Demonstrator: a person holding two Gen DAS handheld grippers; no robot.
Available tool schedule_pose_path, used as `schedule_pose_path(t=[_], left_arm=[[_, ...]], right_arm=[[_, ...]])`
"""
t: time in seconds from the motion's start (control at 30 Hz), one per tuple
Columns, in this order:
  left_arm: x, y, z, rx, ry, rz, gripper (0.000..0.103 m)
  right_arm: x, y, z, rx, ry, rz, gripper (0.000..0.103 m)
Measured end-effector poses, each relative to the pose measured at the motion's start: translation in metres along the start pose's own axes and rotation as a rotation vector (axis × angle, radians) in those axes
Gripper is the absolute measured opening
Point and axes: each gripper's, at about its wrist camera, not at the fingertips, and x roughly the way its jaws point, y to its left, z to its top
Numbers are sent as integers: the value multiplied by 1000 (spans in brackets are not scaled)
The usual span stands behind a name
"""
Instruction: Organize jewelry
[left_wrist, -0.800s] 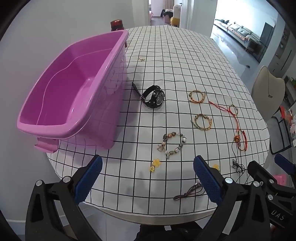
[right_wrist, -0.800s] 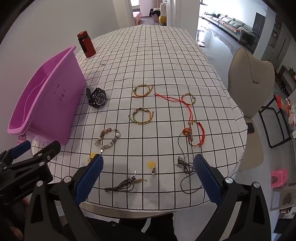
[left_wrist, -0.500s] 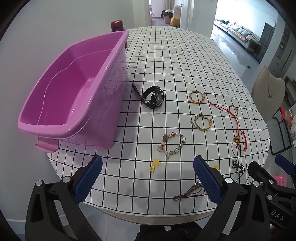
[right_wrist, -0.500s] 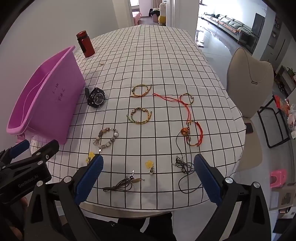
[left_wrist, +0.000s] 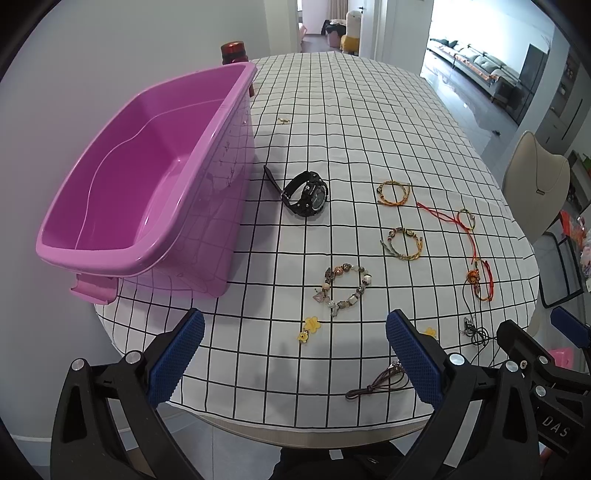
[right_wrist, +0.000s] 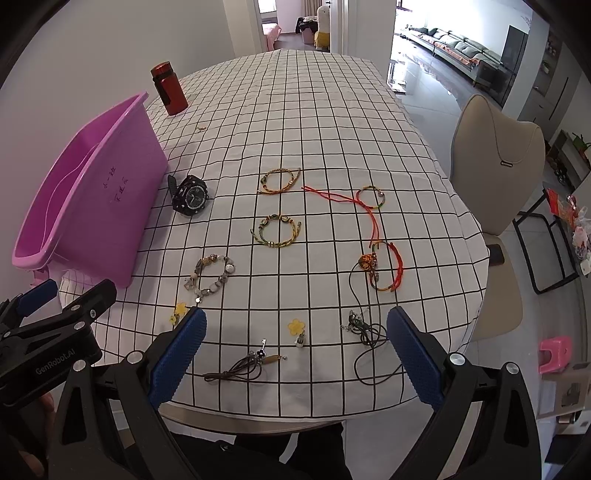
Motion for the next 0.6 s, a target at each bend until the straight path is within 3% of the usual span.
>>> schedule_pose_path(t=[0.6], left_arm=[[1,1,2,4,1,7,97]], right_arm=[[-1,-1,0,-2,-1,-3,94]])
